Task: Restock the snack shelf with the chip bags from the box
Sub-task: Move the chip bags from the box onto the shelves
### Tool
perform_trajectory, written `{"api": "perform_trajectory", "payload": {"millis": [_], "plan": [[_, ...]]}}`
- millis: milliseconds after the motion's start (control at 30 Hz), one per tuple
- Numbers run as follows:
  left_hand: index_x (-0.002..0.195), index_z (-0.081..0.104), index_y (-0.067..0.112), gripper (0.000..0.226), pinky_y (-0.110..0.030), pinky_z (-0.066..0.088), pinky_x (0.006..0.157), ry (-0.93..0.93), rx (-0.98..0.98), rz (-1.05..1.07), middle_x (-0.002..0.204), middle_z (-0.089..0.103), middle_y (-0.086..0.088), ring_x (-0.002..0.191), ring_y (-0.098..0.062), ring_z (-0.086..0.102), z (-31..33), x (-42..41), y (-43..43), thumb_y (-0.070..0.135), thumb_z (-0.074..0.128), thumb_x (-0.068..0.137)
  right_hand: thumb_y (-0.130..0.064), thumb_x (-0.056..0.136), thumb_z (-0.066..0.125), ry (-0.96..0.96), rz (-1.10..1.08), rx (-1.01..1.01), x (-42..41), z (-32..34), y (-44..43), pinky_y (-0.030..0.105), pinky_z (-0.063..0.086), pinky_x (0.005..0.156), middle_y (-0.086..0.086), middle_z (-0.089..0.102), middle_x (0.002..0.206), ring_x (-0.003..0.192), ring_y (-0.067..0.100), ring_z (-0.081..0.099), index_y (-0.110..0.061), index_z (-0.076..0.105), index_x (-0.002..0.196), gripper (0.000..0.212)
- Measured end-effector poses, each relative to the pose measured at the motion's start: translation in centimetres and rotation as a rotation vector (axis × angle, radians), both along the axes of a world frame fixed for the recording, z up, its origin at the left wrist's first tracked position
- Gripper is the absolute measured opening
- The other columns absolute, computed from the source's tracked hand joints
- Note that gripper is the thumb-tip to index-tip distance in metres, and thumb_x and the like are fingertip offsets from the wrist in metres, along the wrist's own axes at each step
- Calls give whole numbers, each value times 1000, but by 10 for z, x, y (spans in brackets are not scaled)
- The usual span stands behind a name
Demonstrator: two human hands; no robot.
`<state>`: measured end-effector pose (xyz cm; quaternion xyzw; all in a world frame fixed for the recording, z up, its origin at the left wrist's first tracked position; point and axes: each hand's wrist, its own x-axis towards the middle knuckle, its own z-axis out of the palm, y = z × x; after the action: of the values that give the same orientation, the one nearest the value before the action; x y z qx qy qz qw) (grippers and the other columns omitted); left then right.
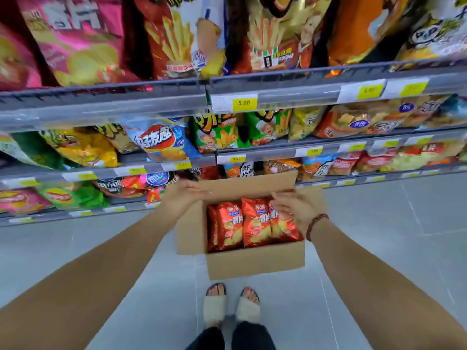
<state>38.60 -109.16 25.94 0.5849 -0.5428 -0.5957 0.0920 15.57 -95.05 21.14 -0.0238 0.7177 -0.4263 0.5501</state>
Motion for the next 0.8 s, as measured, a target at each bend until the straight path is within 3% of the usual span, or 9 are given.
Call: {"api": "perform_trajectory", "payload": {"millis": [67,200,300,400,533,600,667,733,800], "plan": [[76,67,17,50,-32,46,86,-24,54,-14,89,70,-7,88,-20,64,-41,-6,8,46,83,38,-17,85,69,-8,-27,24,1,-42,7,17,50,71,12,62,104,98,19,58,4,61,120,42],[97,69,8,35,-19,44,78,-99,161,-5,97,68,-5,92,-15,61,-139,-14,19,19,86,68,-17,85,69,-37,-38,96,8,-130,13,24,48,85,11,64,107,102,20,59,0,62,116,36],[107,67,4,44,-17,45,72,-158,202,-4,102,69,-9,85,-12,61,-211,-12,29,15,84,69,-21,78,76,21,-75,158,12,-192,17,31,48,91,11,66,107,105,24,61,-1,64,112,42],[111,63,5,61,-25,49,85,-218,232,-23,107,66,-8,94,-18,62,-278,-8,38,20,91,59,-30,62,85,95,-103,219,13,-257,22,34,48,93,10,68,109,107,27,63,-4,67,110,58],[115,57,8,62,-16,49,70,-220,309,88,108,61,-3,88,-15,60,-347,-10,44,18,89,62,-14,77,77,184,-119,252,9,-314,22,26,42,88,7,63,108,100,19,57,-3,61,114,42],[113,56,9,75,-30,54,85,-181,376,191,115,64,-6,98,-19,64,-379,-14,45,25,94,51,-13,78,75,207,-81,239,7,-340,20,29,44,91,5,65,104,101,20,60,-9,65,99,24],[126,51,9,88,-40,52,94,-170,400,262,122,62,-7,99,-22,64,-401,-20,48,24,92,50,-15,82,73,199,-74,244,8,-357,18,30,41,97,-1,61,102,105,19,58,-16,59,92,17],[137,42,7,91,-42,50,95,-196,377,255,122,59,-4,103,-23,62,-419,-28,49,19,89,60,-27,84,71,207,-58,252,6,-372,14,32,36,104,0,57,117,119,22,52,-13,54,119,41],[138,42,10,92,-45,50,97,-212,380,234,125,60,-2,112,-26,61,-433,-35,47,24,89,60,-41,88,63,198,-33,274,5,-384,7,35,30,111,0,48,138,134,24,41,-12,38,143,67]]}}
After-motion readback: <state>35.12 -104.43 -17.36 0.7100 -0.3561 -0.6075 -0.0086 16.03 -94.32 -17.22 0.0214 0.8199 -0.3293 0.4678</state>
